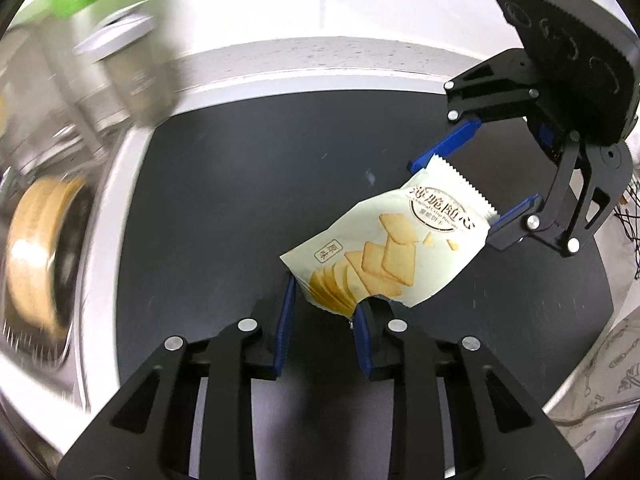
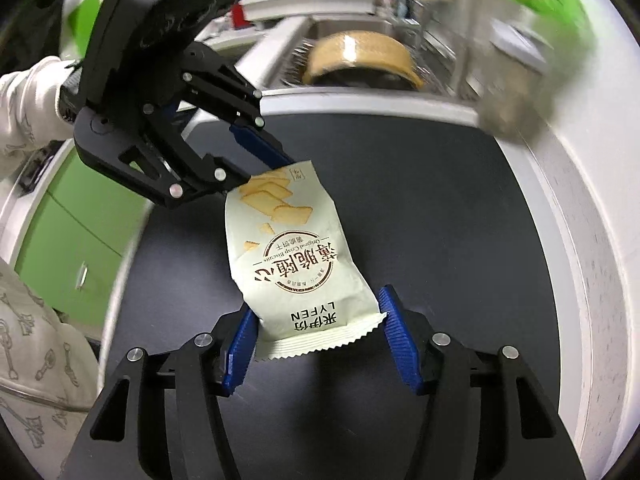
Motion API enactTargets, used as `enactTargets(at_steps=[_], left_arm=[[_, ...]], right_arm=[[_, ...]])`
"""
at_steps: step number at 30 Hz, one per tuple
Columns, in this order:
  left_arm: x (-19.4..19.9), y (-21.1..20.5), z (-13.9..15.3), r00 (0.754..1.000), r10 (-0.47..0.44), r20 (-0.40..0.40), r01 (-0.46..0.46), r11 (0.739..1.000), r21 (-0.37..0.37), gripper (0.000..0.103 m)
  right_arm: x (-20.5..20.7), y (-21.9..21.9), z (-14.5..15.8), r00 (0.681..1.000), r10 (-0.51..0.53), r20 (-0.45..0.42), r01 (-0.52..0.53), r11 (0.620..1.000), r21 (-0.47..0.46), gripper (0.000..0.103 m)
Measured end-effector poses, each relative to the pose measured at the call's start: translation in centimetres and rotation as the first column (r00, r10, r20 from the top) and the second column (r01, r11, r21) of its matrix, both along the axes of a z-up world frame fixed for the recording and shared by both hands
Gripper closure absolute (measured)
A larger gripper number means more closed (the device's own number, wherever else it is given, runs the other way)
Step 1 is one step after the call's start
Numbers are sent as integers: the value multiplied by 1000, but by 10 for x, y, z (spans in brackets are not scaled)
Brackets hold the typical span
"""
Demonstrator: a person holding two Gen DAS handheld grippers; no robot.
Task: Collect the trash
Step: 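Carry the chip bag with both tools over the pink wastebasket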
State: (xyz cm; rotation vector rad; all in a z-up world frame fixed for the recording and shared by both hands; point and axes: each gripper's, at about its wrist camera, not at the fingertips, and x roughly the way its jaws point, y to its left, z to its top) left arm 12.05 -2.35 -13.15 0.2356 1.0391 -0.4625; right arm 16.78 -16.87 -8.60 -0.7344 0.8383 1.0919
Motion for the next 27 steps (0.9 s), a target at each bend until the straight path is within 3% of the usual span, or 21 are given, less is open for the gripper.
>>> enactTargets(at_steps=[6,11,20,23,27], left_arm=[[-76,57,17,987,163,11,-163,986,35,76],[-161,114,21,945,328,6,-328,943,62,76],[-321,205,-4,803,594,-46,-589,804,82,76],[-360,226,-27,749,658,-77,-654,753,73,76],[-403,251,-70,691,711,-128,-713,700,35,76]], right_arm=[[-52,64,7,988,152,11,-152,988,5,46],[-107,136,-2,950,312,-1,-312,950,0,46],[-226,267,-50,813,576,-85,-580,814,-37,46],[-256,297,-76,774,620,-126,-630,774,-59,46],[-277,328,-118,749,636,-186,-658,747,-92,46]])
